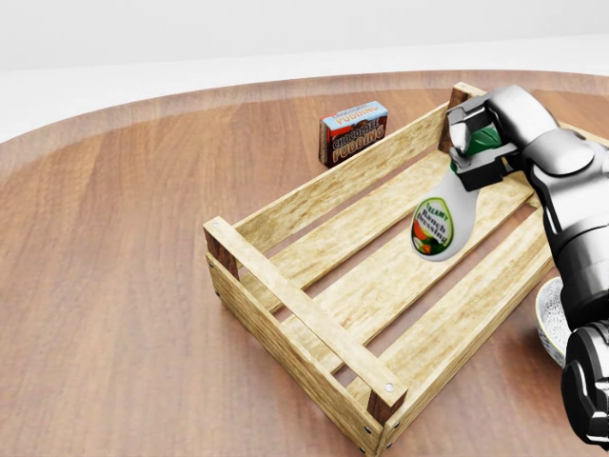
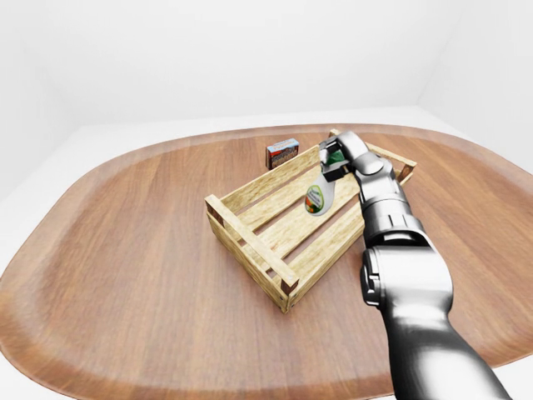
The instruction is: Pick up the salad dressing and put it in the tray.
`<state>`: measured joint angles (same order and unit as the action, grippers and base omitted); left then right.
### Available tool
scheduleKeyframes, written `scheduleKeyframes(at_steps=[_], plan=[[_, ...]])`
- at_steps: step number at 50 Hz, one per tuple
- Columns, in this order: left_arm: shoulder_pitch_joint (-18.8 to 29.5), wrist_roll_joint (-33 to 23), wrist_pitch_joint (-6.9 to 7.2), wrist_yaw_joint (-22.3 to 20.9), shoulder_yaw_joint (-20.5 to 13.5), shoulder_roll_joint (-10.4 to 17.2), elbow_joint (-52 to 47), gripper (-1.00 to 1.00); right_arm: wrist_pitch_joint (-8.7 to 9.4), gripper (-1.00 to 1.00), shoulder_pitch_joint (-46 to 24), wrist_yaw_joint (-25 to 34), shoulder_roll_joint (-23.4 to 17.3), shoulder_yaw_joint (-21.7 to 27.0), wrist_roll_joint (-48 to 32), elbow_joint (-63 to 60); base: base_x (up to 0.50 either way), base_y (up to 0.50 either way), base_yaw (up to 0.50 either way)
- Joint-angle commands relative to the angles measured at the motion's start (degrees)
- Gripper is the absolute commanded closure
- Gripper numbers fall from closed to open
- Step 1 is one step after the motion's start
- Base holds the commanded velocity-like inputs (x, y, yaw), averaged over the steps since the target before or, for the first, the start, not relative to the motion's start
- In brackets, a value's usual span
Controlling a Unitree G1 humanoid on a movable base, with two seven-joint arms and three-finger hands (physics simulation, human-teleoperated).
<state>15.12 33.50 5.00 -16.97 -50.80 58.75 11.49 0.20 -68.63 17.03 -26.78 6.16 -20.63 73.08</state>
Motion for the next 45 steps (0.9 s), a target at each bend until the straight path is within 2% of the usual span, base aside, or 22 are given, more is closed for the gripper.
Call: scheduleKeyframes(at_steps=[1,2,12,15,18,31,45], plan=[[0.06,-0.11,0.0,0.0,0.22,-0.16,-0.14,-1.0,-4.69,1.0,1.82,-6.96,0.86,-0.42,-3.51,0.26,0.0,0.0,0.0],[0.07,-0.13,0.0,-0.01,0.2,-0.15,-0.14,-1.0,-5.2,1.0,2.08,-7.74,0.91,-0.52,-3.99,0.27,0.0,0.0,0.0],[0.08,-0.19,0.0,-0.12,0.16,-0.13,-0.01,-1.0,-5.2,1.0,6.29,-14.71,2.23,-2.14,-9.51,0.81,0.0,0.0,0.0],[0.07,-0.28,0.0,-0.23,0.3,-0.26,0.11,-1.0,-5.2,1.0,7.62,-18.52,2.09,-2.09,-10.73,0.73,0.0,0.0,0.0],[0.04,-0.37,0.0,-0.31,0.33,-0.33,0.24,-1.0,-5.2,1.0,9.76,-19.96,2.32,-0.8,-9.7,0.97,0.0,0.0,0.0],[0.02,-0.62,0.0,-0.37,0.4,-0.63,-0.4,-1.0,-5.2,1.0,15.84,-21.56,1.77,0.37,-7.24,2.13,0.0,0.0,0.0],[0.13,-0.76,0.0,-0.51,0.7,-0.82,0.09,-1.0,-5.2,1.0,17.21,-21.82,2.07,0.71,-5.85,2.39,0.0,0.0,0.0]])
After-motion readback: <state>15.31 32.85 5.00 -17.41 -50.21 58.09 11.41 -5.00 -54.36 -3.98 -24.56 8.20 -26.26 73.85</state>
